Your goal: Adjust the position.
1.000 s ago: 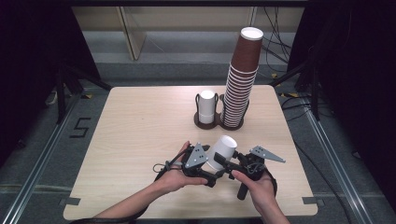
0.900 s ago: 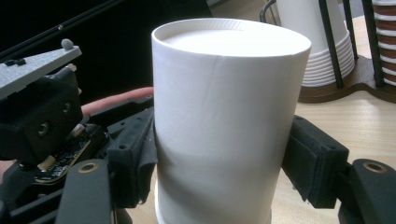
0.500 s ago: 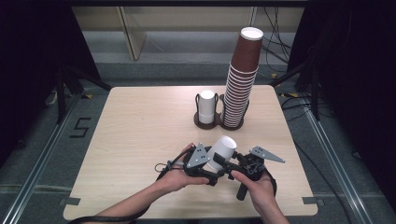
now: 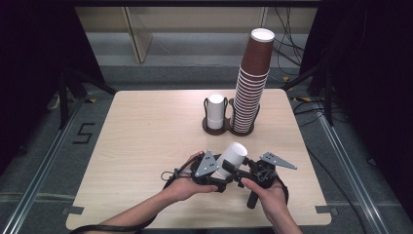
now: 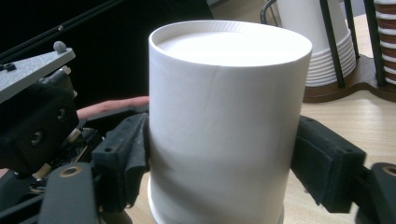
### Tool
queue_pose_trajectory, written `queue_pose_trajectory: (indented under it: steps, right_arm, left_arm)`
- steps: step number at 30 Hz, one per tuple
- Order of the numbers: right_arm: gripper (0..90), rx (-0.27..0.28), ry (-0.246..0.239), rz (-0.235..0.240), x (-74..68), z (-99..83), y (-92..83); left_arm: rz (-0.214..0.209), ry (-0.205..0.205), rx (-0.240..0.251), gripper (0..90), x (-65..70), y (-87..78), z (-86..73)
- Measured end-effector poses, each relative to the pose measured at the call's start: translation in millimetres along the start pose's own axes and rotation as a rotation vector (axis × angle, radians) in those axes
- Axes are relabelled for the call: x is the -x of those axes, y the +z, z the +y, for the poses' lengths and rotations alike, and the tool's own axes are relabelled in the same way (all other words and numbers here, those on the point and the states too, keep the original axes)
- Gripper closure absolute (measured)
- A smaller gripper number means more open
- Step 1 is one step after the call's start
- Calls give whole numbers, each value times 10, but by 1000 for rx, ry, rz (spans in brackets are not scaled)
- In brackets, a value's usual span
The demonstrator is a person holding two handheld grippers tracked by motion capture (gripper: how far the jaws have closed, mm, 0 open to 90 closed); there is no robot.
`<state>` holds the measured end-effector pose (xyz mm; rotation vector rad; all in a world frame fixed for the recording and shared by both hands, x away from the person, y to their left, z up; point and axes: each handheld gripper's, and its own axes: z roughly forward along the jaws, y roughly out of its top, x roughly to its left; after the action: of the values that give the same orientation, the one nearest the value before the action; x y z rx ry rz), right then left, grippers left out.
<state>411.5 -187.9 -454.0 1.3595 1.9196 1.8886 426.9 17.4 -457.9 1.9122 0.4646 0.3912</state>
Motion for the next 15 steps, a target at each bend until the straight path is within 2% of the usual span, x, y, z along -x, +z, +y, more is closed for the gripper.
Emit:
queue_pose_trajectory:
  steps: [1,2,4,5,11,12,15]
  right_arm:
    - [228,-3,14,3,-1,4,3]
    - [222,-1,-1,-5,5,7,4]
    - [213,-5,36,4,-15,10,-4]
    - [209,-8,14,-5,-1,19,-5]
    - [154,-26,19,4,-8,34,0]
    - [151,-15,15,24,-5,35,8]
    - [139,-22,3,21,-7,47,4]
  left_arm:
    - [0,-5,0,270,4,1,2]
    - [0,-4,-1,279,5,-1,3]
    - [-3,-6,0,295,4,-4,3]
    - [-6,-7,-1,302,2,-6,3]
    - [-11,-4,-5,320,0,-20,8]
    - [-11,-4,-4,320,0,-22,8]
    - [-10,-2,-2,322,2,-25,5]
